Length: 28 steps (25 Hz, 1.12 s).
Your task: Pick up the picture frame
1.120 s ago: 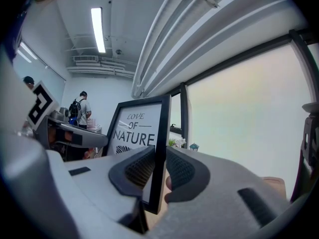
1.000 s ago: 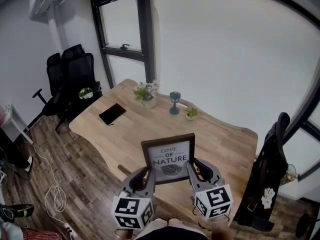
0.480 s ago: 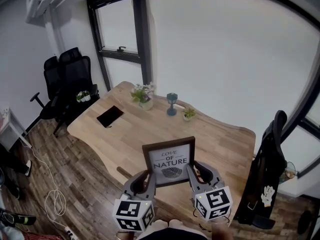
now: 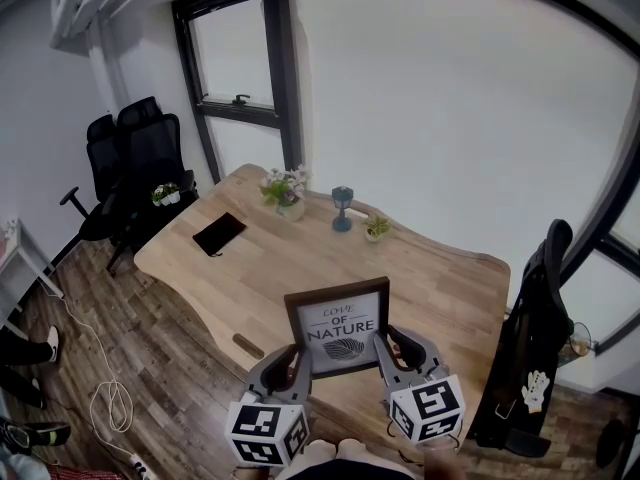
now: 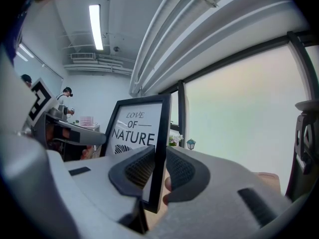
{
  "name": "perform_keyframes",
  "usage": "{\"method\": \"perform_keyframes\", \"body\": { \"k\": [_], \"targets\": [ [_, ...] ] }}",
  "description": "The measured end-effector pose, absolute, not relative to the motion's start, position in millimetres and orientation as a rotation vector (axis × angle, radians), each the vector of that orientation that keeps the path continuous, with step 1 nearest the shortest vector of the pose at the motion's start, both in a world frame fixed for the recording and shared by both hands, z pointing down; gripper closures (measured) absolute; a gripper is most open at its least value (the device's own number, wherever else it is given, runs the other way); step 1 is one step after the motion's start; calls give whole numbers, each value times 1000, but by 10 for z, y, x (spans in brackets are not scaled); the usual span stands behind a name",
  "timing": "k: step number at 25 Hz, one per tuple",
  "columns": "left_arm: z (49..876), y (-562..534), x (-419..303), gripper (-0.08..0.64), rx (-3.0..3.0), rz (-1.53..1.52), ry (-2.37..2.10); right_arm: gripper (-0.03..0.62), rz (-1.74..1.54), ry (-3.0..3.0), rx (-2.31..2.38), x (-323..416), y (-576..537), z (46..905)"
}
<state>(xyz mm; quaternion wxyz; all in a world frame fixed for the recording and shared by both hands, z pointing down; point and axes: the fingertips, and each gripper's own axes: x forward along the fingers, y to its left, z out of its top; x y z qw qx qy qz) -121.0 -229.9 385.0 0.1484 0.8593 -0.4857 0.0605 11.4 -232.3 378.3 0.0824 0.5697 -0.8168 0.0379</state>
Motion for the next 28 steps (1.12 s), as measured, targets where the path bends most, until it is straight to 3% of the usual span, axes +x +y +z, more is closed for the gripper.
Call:
{"method": "perform_keyframes", "body": {
  "k": [28],
  "targets": [
    [3953,-2374,-987,500,2471,194,-1338,523,115,-2405,1722,336,-2391,3884]
  ]
}}
